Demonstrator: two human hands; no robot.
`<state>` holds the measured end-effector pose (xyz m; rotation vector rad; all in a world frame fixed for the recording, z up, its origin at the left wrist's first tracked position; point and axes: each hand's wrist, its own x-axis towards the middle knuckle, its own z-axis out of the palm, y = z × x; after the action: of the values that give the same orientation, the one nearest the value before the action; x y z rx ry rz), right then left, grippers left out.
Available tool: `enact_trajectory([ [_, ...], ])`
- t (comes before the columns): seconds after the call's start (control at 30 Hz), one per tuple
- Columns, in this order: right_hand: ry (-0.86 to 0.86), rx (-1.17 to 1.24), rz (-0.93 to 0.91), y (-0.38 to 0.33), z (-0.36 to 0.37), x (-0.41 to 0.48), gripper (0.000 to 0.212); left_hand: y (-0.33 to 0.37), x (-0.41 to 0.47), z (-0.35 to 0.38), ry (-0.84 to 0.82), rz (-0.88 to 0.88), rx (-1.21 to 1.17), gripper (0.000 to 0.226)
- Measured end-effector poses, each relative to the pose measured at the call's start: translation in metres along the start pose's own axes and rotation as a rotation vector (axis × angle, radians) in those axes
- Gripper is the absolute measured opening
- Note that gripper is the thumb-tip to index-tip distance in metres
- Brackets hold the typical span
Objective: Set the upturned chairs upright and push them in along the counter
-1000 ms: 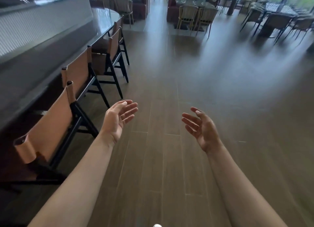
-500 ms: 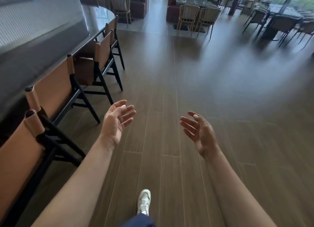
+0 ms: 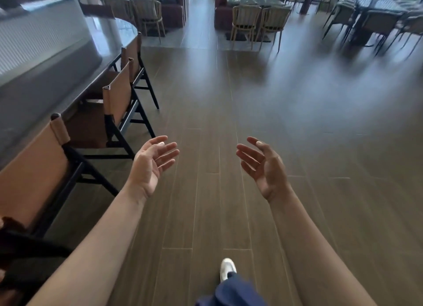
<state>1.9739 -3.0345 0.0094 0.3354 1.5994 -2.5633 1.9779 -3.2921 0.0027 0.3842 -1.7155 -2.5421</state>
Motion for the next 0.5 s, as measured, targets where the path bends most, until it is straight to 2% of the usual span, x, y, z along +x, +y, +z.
enact_trajectory([
  [0.23, 0.002, -0.026, 0.03, -0.021, -0.01, 0.128, 0.024, -0.007, 0.113, 0.048, 0.047, 0.011, -0.029, 0.02],
  [0.5, -0.015, -0.104, 0.052, -0.079, -0.023, 0.284, 0.024, -0.002, 0.256, 0.12, 0.069, 0.031, -0.041, 0.022],
])
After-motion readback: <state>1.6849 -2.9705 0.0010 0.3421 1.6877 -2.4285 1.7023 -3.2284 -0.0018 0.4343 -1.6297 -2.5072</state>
